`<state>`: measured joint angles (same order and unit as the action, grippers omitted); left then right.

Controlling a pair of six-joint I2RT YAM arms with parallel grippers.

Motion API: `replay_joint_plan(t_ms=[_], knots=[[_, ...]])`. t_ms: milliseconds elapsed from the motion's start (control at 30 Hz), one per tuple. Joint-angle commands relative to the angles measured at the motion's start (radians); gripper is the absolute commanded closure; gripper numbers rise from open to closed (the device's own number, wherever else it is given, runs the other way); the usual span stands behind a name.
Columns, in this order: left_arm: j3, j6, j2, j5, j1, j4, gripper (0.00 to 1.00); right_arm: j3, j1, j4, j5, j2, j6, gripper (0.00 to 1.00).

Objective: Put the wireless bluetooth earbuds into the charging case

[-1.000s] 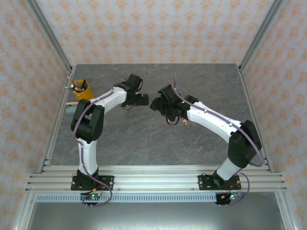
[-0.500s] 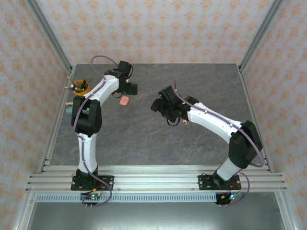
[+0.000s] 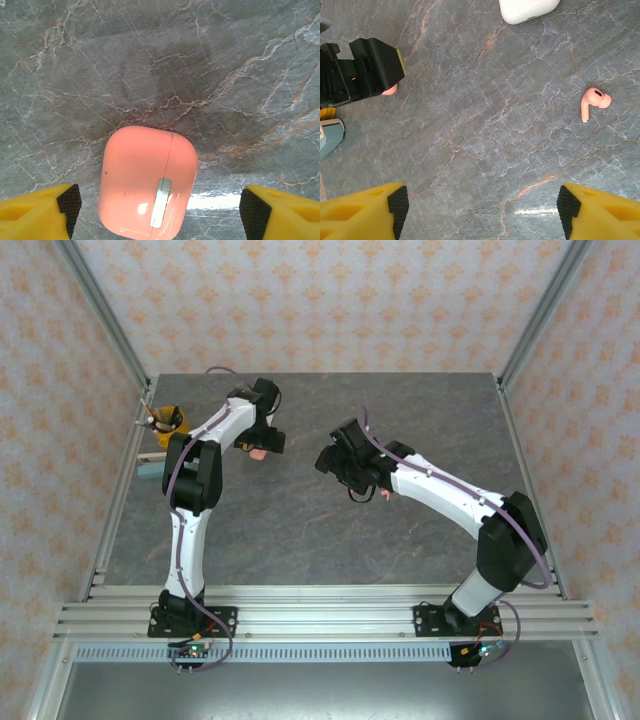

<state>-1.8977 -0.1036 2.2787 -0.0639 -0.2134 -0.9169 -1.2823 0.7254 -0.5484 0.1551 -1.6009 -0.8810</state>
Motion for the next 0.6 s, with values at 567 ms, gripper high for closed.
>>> replay_joint_plan(t_ms=[567], knots=[[-0.023, 0.005, 0.053, -0.041, 0.023, -0.027, 0.33, -0.006, -0.004, -0.034, -0.053, 0.049, 0.01, 0.21]])
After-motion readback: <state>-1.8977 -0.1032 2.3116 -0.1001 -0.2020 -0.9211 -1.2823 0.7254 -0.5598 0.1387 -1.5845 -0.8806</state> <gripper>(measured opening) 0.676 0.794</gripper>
